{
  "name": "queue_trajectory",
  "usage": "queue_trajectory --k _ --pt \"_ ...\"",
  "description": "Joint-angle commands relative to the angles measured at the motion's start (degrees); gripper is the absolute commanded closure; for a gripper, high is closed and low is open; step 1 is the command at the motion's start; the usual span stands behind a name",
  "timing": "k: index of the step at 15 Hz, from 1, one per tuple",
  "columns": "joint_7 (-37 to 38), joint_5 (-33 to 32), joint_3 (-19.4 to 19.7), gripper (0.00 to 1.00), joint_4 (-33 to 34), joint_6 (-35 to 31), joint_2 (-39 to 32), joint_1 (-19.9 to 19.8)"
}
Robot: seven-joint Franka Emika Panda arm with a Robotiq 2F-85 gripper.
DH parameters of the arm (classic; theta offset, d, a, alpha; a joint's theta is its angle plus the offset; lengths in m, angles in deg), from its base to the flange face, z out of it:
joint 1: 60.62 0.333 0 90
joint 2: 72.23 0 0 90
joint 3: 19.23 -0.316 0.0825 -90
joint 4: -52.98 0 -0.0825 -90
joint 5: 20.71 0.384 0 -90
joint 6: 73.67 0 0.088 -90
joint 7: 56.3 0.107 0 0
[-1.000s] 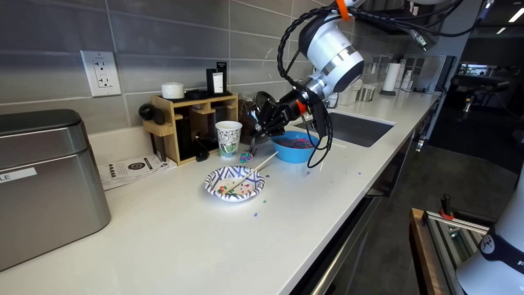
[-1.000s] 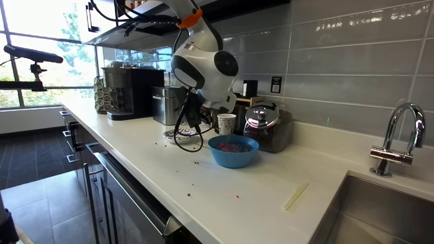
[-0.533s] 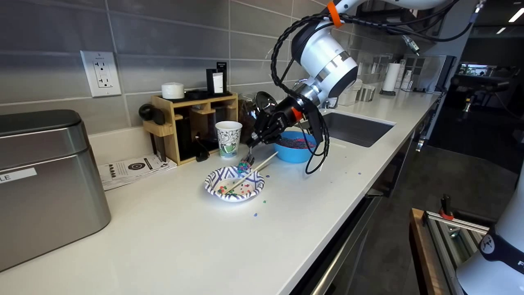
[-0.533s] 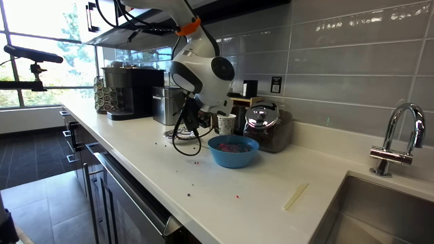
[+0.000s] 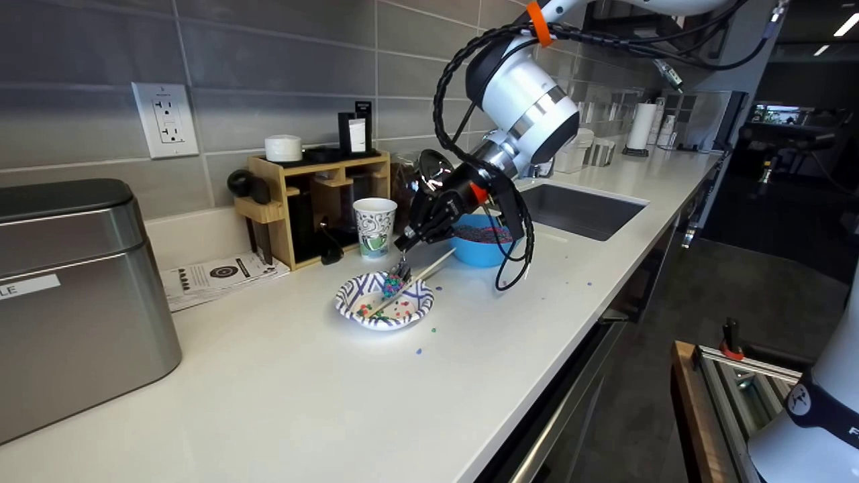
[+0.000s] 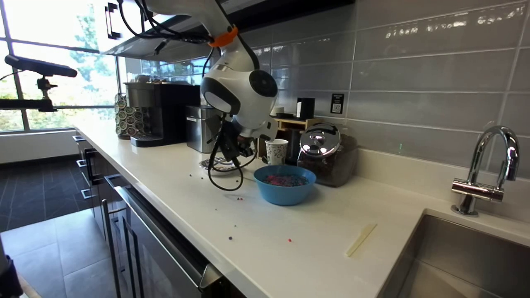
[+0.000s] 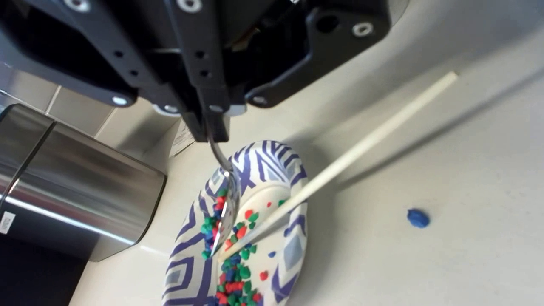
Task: Scoop up the contents of the blue bowl and put them into the white bowl
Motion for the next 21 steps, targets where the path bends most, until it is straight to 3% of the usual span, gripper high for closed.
queue_trajectory --k 1,21 --pt "-1.62 1.05 -1.16 1.00 -0.85 -3.57 0.68 1.38" --pt "-6.36 1.31 -3.74 1.00 -4.64 -16.06 5.68 4.04"
